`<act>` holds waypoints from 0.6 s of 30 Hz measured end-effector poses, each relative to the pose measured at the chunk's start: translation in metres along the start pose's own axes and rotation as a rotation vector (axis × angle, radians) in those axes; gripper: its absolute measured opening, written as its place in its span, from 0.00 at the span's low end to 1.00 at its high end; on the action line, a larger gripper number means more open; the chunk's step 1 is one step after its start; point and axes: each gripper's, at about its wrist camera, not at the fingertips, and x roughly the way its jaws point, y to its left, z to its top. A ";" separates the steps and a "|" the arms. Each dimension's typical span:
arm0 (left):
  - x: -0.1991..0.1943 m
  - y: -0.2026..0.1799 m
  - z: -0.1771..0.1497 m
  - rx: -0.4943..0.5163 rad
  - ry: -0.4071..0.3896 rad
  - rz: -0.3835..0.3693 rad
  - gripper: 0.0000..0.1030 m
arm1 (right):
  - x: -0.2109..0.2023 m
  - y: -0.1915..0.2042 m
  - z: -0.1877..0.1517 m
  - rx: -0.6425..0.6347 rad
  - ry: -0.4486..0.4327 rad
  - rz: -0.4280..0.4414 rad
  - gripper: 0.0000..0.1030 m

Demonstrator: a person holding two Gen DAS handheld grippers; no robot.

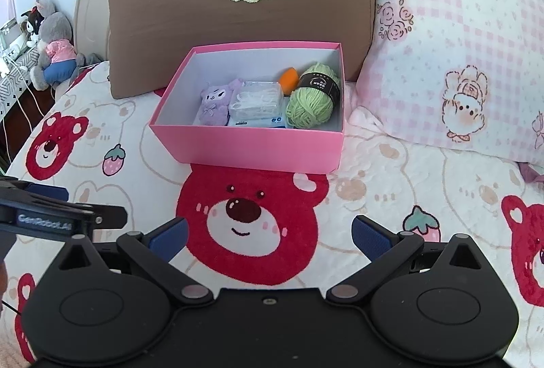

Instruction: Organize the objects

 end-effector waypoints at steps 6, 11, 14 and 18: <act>0.000 0.000 -0.002 -0.010 0.007 -0.003 1.00 | 0.001 0.000 -0.002 0.008 0.006 -0.008 1.00; -0.004 0.001 -0.003 -0.014 -0.005 0.008 1.00 | 0.001 -0.001 -0.002 0.014 0.010 -0.015 1.00; -0.007 0.000 -0.004 -0.013 -0.011 0.008 1.00 | 0.000 0.000 -0.002 0.009 0.010 -0.017 1.00; -0.010 0.000 -0.004 -0.015 -0.010 -0.001 1.00 | 0.000 0.001 -0.003 0.000 0.007 -0.019 1.00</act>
